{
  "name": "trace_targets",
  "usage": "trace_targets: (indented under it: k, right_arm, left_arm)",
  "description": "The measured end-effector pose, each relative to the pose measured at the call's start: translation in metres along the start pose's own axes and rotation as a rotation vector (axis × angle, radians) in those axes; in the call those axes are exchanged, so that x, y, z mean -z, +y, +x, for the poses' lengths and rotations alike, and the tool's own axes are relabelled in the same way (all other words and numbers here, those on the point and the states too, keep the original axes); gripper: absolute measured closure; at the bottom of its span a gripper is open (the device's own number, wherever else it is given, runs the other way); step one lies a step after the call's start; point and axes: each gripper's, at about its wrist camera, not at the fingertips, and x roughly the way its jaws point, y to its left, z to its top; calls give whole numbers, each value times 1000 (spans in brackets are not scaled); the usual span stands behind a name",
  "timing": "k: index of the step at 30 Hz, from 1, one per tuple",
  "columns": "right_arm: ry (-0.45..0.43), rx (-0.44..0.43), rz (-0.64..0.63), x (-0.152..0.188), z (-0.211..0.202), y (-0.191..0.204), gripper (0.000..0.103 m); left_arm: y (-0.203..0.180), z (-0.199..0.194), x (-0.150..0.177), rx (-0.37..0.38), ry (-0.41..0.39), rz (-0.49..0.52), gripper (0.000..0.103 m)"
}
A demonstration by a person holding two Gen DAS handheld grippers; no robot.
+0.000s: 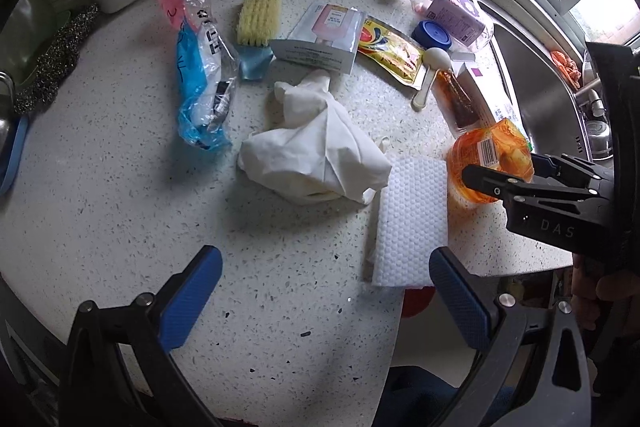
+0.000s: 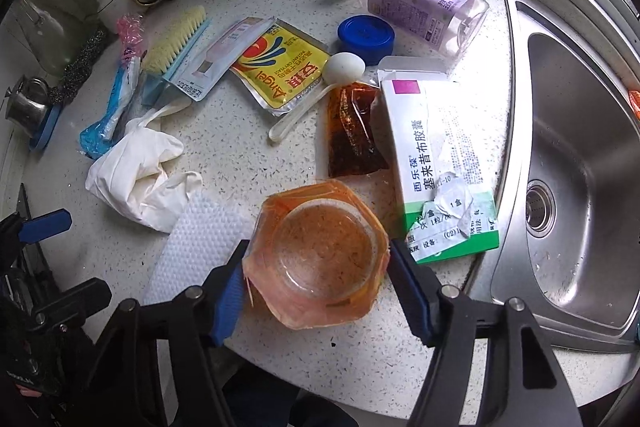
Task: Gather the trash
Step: 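Grasp the white wet wipe with the left tool while the right tool grasps the orange cup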
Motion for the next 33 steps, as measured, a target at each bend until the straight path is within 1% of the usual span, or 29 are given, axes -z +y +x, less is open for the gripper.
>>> trace_targets:
  k: [5, 6, 8, 10, 12, 14, 18, 22, 25, 27, 29, 31, 32, 33]
  right_arm:
    - [-7, 7, -35, -2, 6, 15, 39]
    - [-8, 1, -29, -2, 6, 16, 41]
    - [-13, -25, -7, 1, 0, 15, 42]
    - [-39, -13, 0, 4, -9, 14, 42]
    - [-54, -10, 22, 8, -17, 8, 42]
    - [-63, -10, 48, 12, -25, 0, 42]
    - [-70, 9, 87, 23, -38, -18, 42]
    - [-69, 9, 126, 35, -52, -29, 42]
    - [-77, 30, 147, 46, -61, -38, 42]
    - [-72, 26, 176, 51, -64, -44, 42]
    - [-65, 8, 211, 54, -67, -52, 42]
    - [-69, 11, 225, 56, -69, -55, 42]
    - [-72, 16, 228, 57, -70, -55, 42]
    - [-72, 15, 232, 58, -72, -56, 42]
  left_arm:
    - [3, -2, 8, -15, 12, 14, 0]
    - [1, -3, 9, -21, 11, 24, 0]
    - [-3, -3, 11, -39, 16, 40, 0]
    - [-7, 0, 12, -39, 28, 42, 0]
    - [-13, 3, 11, -15, 38, 44, 0]
    - [-22, 10, 10, -7, 50, 58, 0]
    - [-39, 28, 7, -15, 85, 105, 0]
    - [-49, 48, 6, -12, 113, 116, 0]
    - [-57, 55, 2, -49, 103, 151, 0]
    - [-63, 58, -2, -68, 100, 169, 1]
    - [-69, 60, -6, -108, 92, 192, 9]
    - [-75, 60, -9, -143, 84, 211, 27]
    - [-77, 59, -9, -152, 82, 216, 31]
    - [-79, 59, -10, -155, 80, 219, 39]
